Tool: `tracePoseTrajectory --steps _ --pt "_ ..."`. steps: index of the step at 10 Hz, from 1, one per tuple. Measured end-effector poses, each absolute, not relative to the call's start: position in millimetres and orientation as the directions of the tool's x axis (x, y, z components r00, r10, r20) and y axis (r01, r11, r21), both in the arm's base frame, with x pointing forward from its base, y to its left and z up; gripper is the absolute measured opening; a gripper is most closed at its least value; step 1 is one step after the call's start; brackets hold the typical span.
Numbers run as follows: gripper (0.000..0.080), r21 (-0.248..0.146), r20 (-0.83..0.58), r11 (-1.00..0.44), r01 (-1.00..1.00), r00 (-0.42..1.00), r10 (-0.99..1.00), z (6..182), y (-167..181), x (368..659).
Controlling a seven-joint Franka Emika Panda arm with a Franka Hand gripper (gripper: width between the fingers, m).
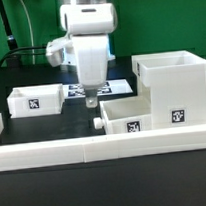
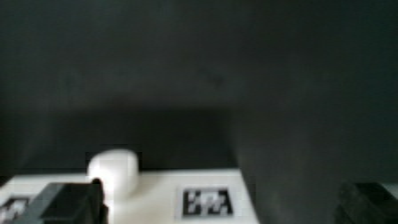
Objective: Assemble drawer
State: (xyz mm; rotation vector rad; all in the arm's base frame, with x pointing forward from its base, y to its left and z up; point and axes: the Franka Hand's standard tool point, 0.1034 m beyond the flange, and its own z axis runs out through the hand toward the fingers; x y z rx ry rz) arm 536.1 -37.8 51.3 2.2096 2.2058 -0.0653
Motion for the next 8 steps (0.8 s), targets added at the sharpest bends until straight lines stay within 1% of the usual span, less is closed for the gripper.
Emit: tracePoseTrajectory --steps 2,3,4,6,8 --pt "0.0649 -0.02 -0.043 0.0 1.0 -0.001 0.999 48.2 -41 535" --pt "0.0649 -0.016 -0.036 0.019 1.0 -0.02 0.999 37.7 -43 534" --pt "0.0649 -0.019 -0.009 0.051 0.999 -0.051 0.999 31.0 -54 534" --pt "0.0649 -0.019 0.052 0.049 0.999 -0.048 0.998 30.9 -70 535" --pt "0.0649 -0.032 0.123 0.043 0.999 -0.039 0.992 25.7 -79 535"
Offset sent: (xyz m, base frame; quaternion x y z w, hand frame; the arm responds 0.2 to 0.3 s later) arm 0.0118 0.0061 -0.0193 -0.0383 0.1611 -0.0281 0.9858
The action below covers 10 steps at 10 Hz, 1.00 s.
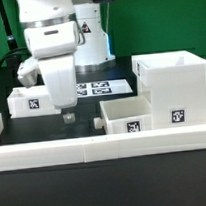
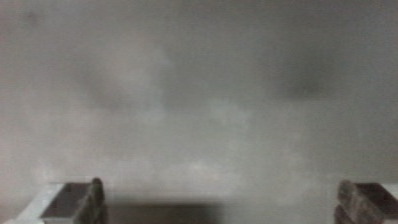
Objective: Assemble drawer
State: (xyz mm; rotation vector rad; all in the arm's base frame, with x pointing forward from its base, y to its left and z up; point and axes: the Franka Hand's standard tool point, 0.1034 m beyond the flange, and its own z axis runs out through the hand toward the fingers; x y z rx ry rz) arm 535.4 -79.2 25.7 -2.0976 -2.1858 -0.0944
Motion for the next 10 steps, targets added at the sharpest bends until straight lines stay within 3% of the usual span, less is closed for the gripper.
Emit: tracePoseTrajectory --steps 4,10 --pt "0.0649 -0.038 0.142 0.09 0.995 -0.084 0.986 15.6 -48 538" --pt "0.0649 -0.078 0.143 -0.028 0.997 0.039 0.989 10.1 -12 530"
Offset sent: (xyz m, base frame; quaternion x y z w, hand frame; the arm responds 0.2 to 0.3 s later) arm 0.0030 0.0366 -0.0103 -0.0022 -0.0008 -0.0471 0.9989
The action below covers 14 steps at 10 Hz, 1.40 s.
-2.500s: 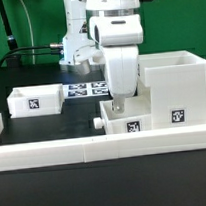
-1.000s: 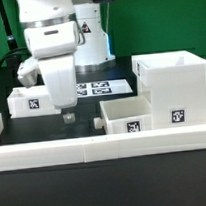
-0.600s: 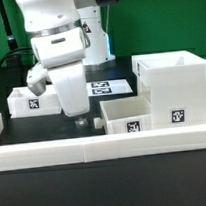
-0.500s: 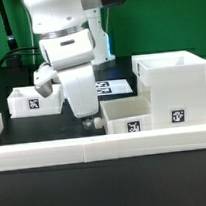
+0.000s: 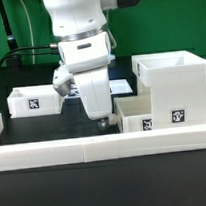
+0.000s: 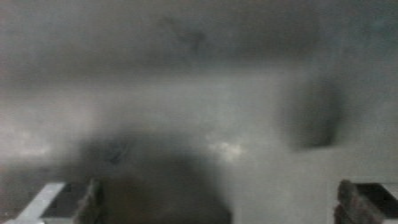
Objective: Assemble drawer
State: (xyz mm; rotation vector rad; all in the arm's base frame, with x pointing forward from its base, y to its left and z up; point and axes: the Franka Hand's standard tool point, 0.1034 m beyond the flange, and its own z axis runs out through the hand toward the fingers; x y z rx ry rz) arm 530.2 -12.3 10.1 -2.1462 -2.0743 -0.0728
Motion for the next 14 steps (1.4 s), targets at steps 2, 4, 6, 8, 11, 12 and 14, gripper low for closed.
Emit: tracePoseTrajectory --steps 2,4,6,8,11,12,14 --pt "0.0649 -0.082 0.147 -0.046 0.996 0.057 0.988 11.1 2 531" --pt "0.0649 -0.086 0.152 -0.053 0.995 0.066 0.986 11.7 14 531" --pt "0.0649 -0.089 0.157 -0.053 0.995 0.067 0.985 11.3 21 530" --pt "0.0649 -0.091 0.157 -0.059 0.994 0.073 0.985 11.4 22 530" --pt "0.0649 -0.092 0.151 -0.076 0.993 0.09 0.984 14.4 11 526" --pt "0.0649 -0.082 0.145 -0.093 0.992 0.104 0.984 17.9 5 521" --pt "0.0649 -0.076 0.134 -0.113 0.991 0.123 0.983 27.2 -7 508"
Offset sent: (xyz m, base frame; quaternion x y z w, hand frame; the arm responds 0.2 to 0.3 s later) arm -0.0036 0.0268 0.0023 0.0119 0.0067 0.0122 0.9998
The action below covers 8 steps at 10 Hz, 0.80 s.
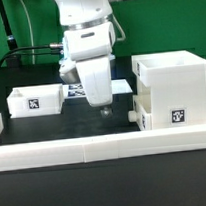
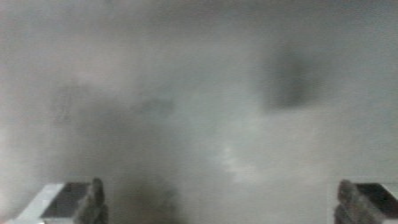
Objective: Assemble drawer
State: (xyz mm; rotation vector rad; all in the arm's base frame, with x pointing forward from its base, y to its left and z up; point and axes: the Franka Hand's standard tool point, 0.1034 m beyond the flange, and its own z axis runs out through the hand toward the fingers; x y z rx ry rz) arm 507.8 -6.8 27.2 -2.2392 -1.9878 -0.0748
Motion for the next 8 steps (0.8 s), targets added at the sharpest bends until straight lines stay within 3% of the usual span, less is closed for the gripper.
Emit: tracePoseTrajectory --steps 3,8 --pt "0.0649 -0.067 0.125 -0.128 0.99 0.136 0.983 38.6 -19.5 501.9" --pt "0.0649 -0.071 0.124 -0.156 0.985 0.163 0.979 37.7 -22.8 501.6"
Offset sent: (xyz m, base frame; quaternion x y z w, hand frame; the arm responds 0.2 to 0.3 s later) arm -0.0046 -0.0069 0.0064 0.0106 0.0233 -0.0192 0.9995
